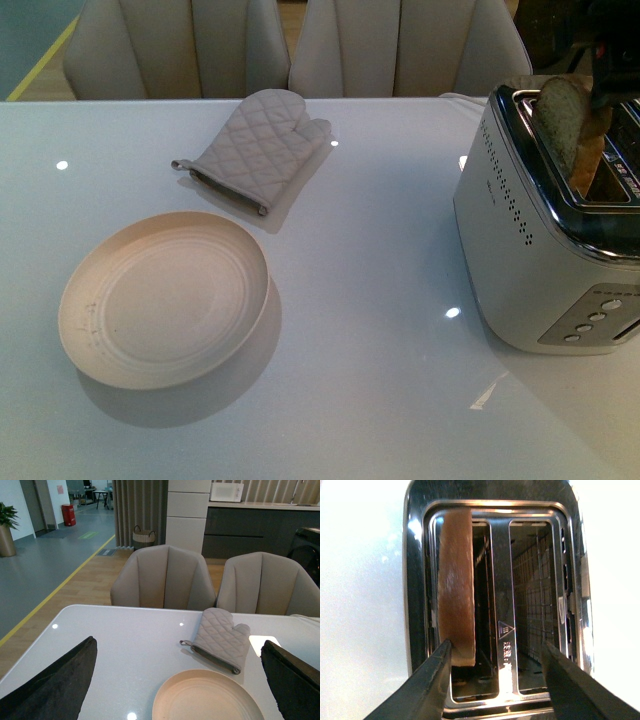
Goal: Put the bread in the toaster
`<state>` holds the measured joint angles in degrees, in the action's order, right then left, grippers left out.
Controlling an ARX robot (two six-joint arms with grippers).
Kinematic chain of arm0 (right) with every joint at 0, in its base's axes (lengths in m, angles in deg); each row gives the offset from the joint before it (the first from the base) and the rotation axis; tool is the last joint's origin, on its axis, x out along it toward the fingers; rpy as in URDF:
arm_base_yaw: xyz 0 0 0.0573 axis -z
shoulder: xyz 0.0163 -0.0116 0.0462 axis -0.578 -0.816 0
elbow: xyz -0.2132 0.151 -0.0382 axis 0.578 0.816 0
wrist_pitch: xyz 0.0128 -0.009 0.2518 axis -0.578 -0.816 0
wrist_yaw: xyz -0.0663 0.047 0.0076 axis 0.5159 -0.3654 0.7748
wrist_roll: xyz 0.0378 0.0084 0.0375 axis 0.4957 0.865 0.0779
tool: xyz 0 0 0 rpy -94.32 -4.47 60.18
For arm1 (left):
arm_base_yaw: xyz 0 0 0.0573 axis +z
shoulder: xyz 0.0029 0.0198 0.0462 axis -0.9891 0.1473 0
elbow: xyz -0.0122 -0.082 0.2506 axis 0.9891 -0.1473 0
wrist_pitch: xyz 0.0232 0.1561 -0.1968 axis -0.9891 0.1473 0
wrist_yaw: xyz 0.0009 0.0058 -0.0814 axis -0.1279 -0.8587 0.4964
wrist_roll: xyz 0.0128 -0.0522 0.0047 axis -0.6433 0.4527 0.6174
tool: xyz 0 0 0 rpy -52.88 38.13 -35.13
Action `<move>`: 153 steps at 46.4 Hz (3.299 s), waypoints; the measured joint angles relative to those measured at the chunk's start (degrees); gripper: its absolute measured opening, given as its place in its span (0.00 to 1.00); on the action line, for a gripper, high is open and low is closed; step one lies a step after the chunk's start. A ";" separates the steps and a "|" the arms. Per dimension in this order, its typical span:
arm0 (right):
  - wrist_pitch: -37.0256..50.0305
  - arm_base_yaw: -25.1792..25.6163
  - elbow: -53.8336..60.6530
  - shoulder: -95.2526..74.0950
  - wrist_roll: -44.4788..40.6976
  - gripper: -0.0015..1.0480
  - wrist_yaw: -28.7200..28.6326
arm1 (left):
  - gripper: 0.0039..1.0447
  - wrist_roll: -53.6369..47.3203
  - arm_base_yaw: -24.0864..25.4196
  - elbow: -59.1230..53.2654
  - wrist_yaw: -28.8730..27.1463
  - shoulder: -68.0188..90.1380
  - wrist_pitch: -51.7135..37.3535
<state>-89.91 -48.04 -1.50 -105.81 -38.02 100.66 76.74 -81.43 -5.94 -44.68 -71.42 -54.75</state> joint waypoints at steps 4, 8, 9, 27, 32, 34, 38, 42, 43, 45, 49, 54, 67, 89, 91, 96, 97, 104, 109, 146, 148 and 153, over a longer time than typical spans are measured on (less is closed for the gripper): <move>4.63 0.46 3.56 6.03 0.22 0.68 0.76 | 0.94 0.00 0.00 0.00 0.00 0.00 0.00; 9.33 0.72 8.20 15.39 0.87 0.85 1.68 | 0.94 0.00 0.00 0.00 0.00 0.00 0.00; 11.15 0.50 9.99 18.47 0.57 0.89 3.17 | 0.94 0.00 0.00 0.00 0.00 0.00 0.00; 53.00 3.80 43.23 43.08 -7.69 0.41 -9.05 | 0.94 0.00 0.00 0.00 0.00 0.00 0.00; 54.34 5.66 48.76 47.41 -8.13 0.17 -10.91 | 0.94 0.00 0.00 0.00 0.00 0.00 0.00; 54.42 6.12 50.07 48.57 -8.15 0.10 -11.41 | 0.94 0.00 0.00 0.00 0.00 0.00 0.00; 54.47 6.86 52.22 50.49 -8.35 0.02 -12.07 | 0.94 0.00 0.00 0.00 0.00 0.00 0.00; 54.42 7.61 54.31 52.72 -8.39 0.02 -12.92 | 0.94 0.00 0.00 0.00 0.00 0.00 0.00; 54.38 7.85 54.80 53.29 -8.41 0.02 -13.22 | 0.94 0.00 0.00 0.00 0.00 0.00 0.00; 54.07 10.05 55.95 54.80 -8.46 0.02 -16.61 | 0.94 0.00 0.00 0.00 0.02 0.00 0.00; 53.16 12.44 57.96 57.83 -8.46 0.02 -17.27 | 0.94 0.00 0.00 0.00 0.00 0.00 0.00; 51.74 12.50 59.76 61.00 -8.46 0.02 -17.59 | 0.94 0.00 0.00 0.00 0.00 0.00 0.00; 46.12 12.55 63.04 69.85 -8.46 0.02 -17.59 | 0.94 0.00 0.00 0.00 0.00 0.00 0.00; 39.10 12.55 64.83 80.21 -8.48 0.02 -17.62 | 0.94 -0.02 0.00 0.00 0.00 0.00 0.00; 38.05 12.55 64.83 81.22 -8.48 0.02 -17.62 | 0.94 -0.02 0.00 0.00 0.00 0.00 0.00; 35.52 12.55 64.83 83.82 -8.48 0.02 -17.62 | 0.94 -0.02 0.00 0.00 0.00 0.00 0.00; 35.21 12.55 64.83 84.15 -8.48 0.02 -17.62 | 0.94 -0.02 0.00 0.00 0.00 0.00 0.00; 32.85 12.55 64.83 86.49 -8.48 0.02 -17.62 | 0.94 -0.02 0.00 0.00 0.00 0.00 0.00; 25.24 12.55 64.83 92.28 -8.48 0.02 -17.81 | 0.94 -0.02 0.00 0.00 0.02 0.00 0.00; 21.88 12.55 64.83 97.15 -8.48 0.92 -17.62 | 0.94 -0.02 0.00 0.00 0.00 0.00 0.00; 21.88 12.55 64.83 97.15 -8.50 0.92 -17.62 | 0.94 -0.02 0.00 0.00 0.00 0.00 0.00; 21.88 12.55 64.83 97.15 -8.50 0.92 -17.62 | 0.94 -0.02 0.00 0.00 0.00 0.00 0.00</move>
<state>-68.03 -35.50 63.32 -8.66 -46.52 83.04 76.72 -81.43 -5.94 -44.68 -71.42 -54.75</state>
